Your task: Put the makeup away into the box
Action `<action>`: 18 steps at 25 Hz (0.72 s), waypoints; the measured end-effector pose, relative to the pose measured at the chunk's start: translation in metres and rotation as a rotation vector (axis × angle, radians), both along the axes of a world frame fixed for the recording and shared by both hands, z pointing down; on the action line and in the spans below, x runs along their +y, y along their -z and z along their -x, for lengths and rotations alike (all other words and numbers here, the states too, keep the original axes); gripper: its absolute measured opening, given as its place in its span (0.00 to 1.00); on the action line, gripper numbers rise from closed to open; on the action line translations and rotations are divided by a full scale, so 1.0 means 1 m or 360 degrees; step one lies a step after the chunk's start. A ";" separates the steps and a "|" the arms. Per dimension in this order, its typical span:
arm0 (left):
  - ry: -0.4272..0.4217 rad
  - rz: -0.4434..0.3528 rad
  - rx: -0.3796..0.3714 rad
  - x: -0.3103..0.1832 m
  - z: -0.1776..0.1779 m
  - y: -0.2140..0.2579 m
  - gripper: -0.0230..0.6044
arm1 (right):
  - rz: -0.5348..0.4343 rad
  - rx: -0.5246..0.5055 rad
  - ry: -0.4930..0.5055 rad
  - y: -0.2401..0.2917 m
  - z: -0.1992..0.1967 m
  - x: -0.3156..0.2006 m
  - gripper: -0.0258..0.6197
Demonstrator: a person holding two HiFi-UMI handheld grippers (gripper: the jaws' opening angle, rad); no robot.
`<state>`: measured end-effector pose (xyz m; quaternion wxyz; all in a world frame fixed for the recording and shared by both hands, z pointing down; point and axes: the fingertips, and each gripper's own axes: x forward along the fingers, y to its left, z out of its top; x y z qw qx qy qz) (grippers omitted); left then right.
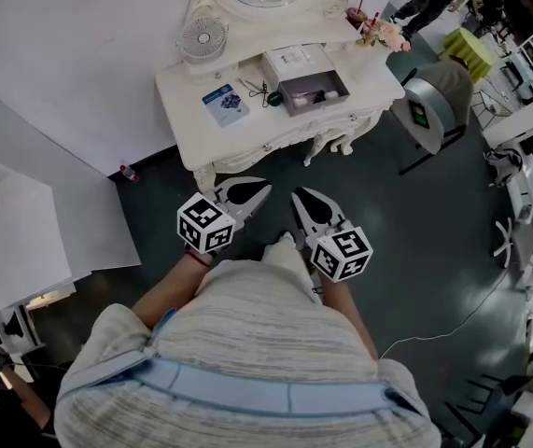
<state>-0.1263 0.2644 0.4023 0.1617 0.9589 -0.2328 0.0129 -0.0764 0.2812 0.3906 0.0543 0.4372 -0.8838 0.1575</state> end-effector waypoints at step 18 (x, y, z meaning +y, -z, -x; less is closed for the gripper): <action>0.0143 0.0119 -0.0076 -0.125 -0.015 -0.029 0.06 | 0.0099 -0.0050 0.0156 -0.019 -0.021 -0.141 0.06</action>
